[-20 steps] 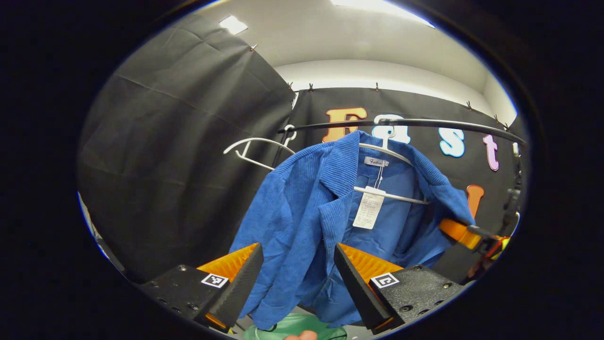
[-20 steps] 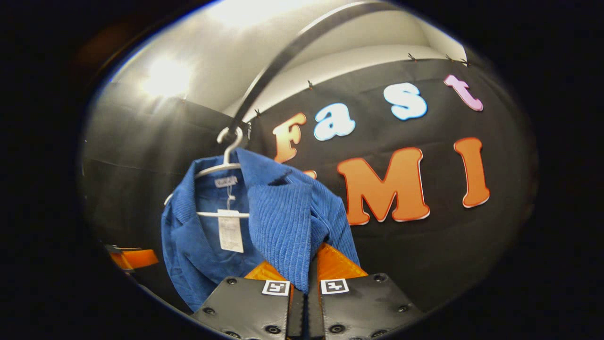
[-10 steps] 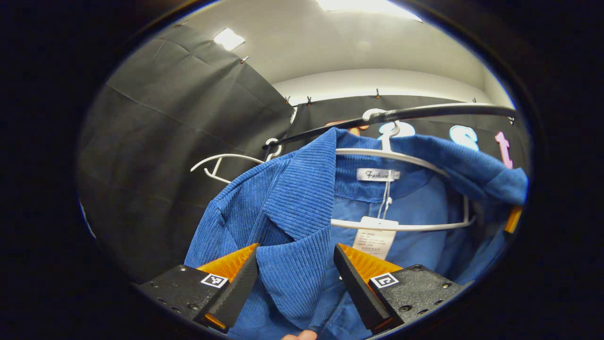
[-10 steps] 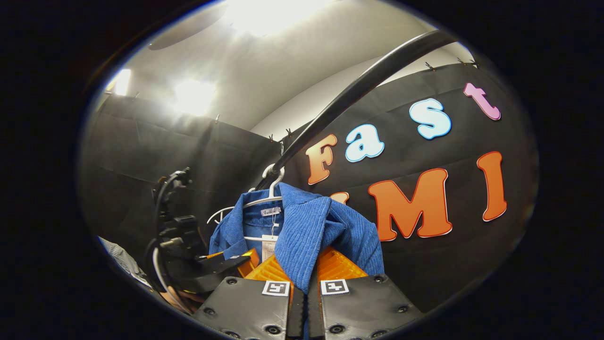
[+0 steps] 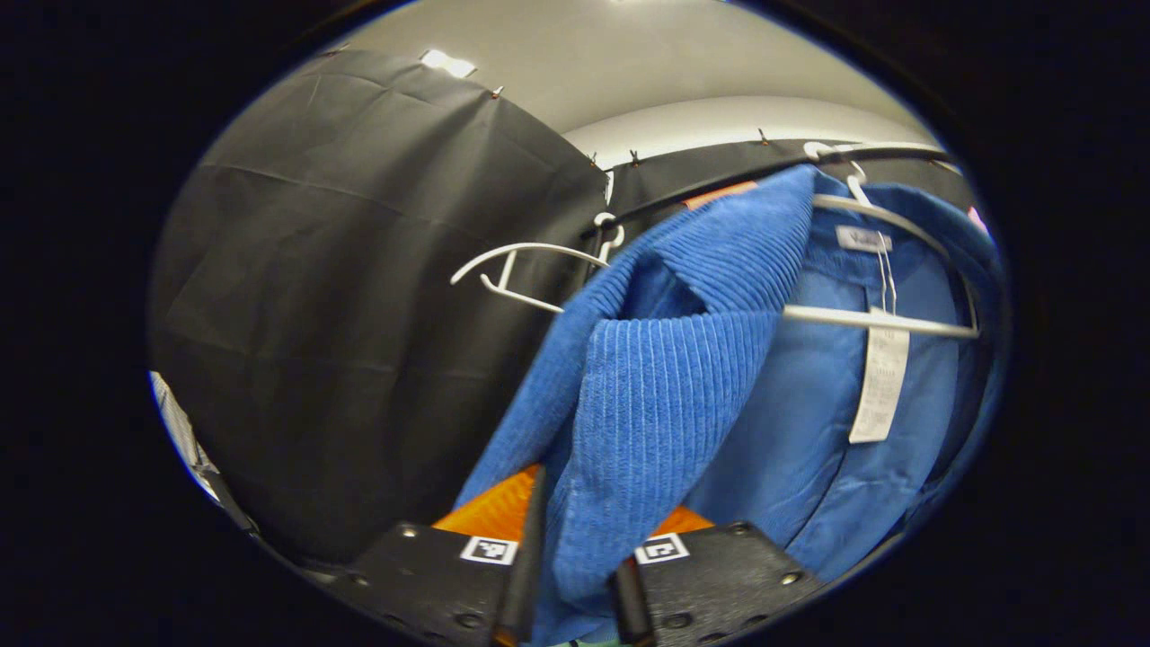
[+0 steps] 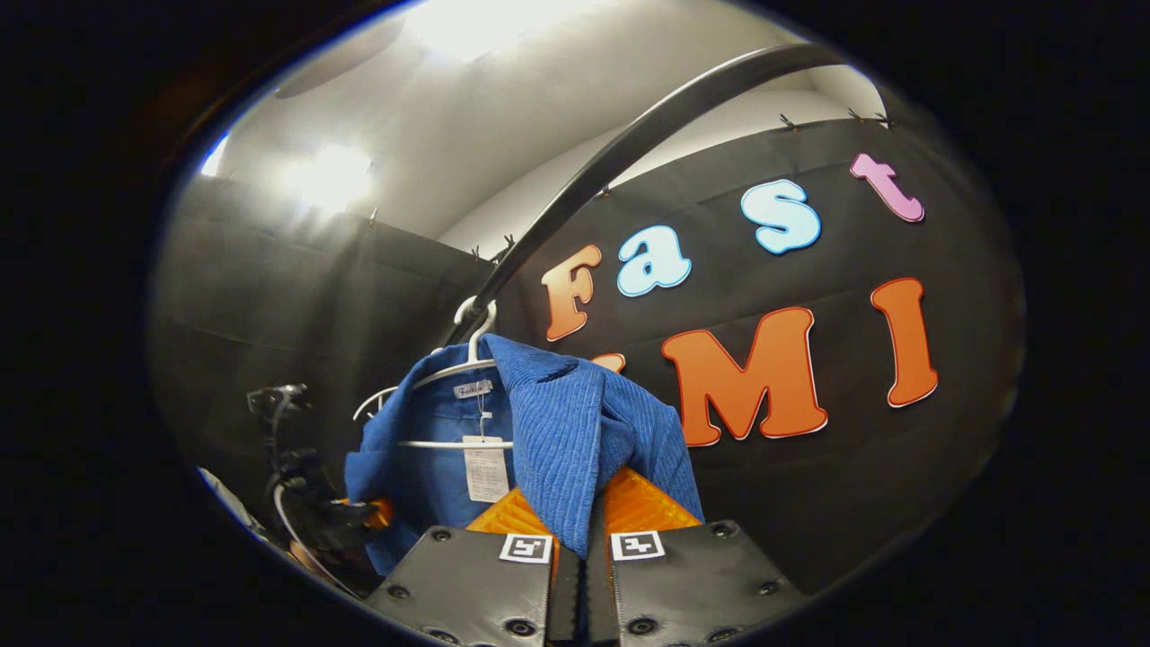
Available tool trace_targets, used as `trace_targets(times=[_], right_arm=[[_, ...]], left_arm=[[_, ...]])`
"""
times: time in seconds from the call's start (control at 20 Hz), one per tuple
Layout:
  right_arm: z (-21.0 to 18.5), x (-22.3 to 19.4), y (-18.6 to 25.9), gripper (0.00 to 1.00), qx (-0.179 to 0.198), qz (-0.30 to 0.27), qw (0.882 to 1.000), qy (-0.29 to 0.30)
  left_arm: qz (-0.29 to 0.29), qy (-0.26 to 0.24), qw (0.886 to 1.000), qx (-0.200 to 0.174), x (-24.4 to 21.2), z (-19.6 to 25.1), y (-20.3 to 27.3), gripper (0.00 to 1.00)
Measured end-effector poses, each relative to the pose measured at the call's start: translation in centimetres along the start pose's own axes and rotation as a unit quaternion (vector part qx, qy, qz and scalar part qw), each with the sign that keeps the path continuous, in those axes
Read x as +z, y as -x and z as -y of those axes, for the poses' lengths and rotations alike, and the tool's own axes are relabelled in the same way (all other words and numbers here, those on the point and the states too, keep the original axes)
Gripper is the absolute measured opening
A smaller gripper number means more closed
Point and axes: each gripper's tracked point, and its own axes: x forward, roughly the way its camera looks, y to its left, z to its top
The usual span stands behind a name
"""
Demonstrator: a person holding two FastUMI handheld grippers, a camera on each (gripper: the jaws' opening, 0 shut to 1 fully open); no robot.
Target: Grasp the clothes on the hanger with both hands and then place them into the laundry hamper below.
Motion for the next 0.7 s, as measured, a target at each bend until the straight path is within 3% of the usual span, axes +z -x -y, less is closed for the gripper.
trace_targets(times=[0.05, 0.15, 0.3, 0.5, 0.7], right_arm=[[0.0, 0.3, -0.1, 0.11, -0.012, 0.01, 1.0, 0.012], [0.5, 1.1, -0.4, 0.11, -0.05, 0.032, 0.998, 0.038], [-0.7, 2.5, -1.8, 0.11, -0.064, 0.063, 0.995, 0.042], [-1.3, 4.2, -2.8, 0.11, -0.091, 0.103, 0.988, 0.065], [-1.7, 5.2, -2.9, 0.11, -0.096, 0.118, 0.986, 0.067]], left_arm=[[0.006, -0.003, 1.0, -0.006, 1.6, -1.1, 0.4, 0.24], [0.009, -0.006, 1.0, -0.027, 4.4, -2.2, 0.9, 0.2], [-0.008, 0.007, 0.998, -0.054, 7.4, -2.9, 0.7, 0.17], [0.065, 0.036, 0.996, -0.048, 15.2, -4.7, -1.7, 0.12], [0.099, 0.021, 0.994, -0.05, 18.6, -4.6, -5.1, 0.11]])
